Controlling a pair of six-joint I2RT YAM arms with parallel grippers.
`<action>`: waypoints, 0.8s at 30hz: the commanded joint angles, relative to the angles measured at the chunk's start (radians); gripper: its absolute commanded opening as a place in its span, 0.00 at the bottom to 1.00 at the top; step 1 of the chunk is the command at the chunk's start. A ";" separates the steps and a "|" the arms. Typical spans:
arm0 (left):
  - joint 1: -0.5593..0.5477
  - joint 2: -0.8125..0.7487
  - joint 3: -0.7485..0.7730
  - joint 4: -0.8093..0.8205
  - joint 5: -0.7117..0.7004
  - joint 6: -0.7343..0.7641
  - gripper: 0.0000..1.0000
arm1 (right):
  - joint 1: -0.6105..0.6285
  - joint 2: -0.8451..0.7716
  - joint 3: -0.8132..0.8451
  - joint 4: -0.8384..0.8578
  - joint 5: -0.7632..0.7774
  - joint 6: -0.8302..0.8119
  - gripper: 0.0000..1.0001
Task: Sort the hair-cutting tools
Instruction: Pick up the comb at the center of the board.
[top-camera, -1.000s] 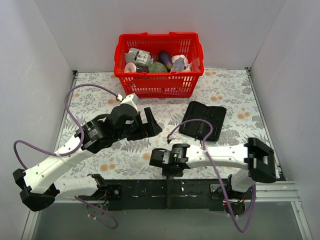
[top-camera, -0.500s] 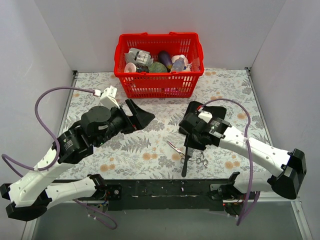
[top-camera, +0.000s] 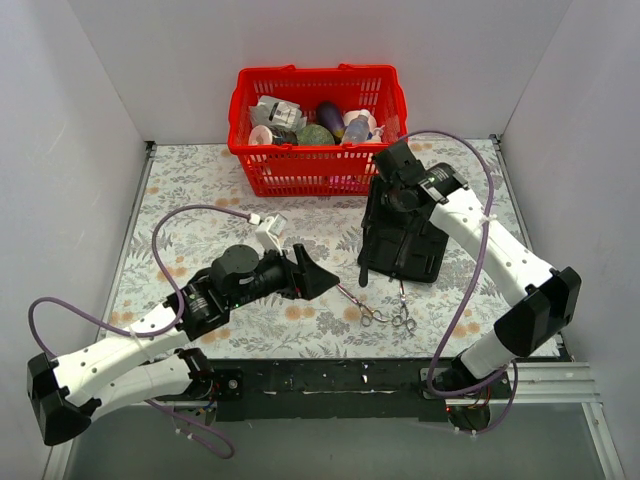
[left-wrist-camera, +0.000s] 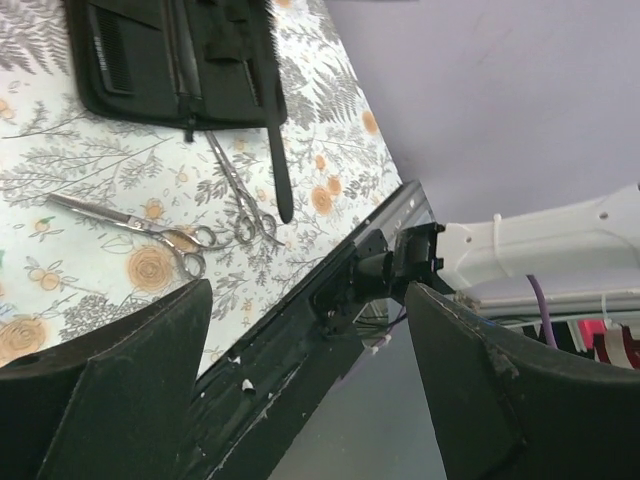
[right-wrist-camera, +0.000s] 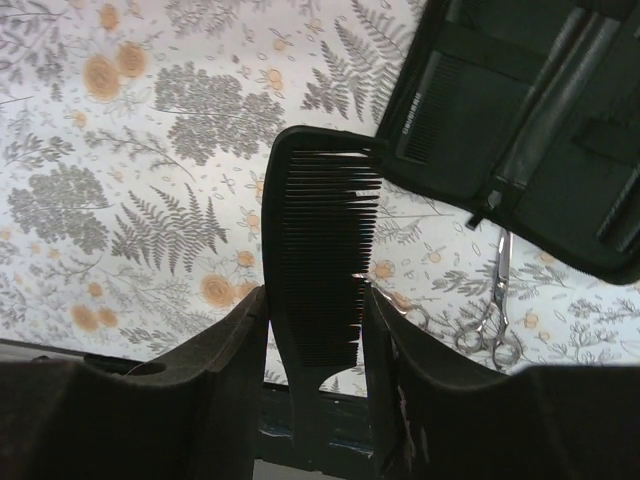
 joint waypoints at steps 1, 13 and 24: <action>0.012 0.025 -0.043 0.307 0.112 0.039 0.78 | -0.016 0.049 0.121 -0.046 -0.110 -0.094 0.19; 0.026 0.231 -0.083 0.619 0.319 0.056 0.78 | -0.016 0.140 0.313 -0.132 -0.242 -0.105 0.18; 0.041 0.240 -0.099 0.610 0.314 0.067 0.78 | -0.013 0.149 0.370 -0.175 -0.233 -0.115 0.17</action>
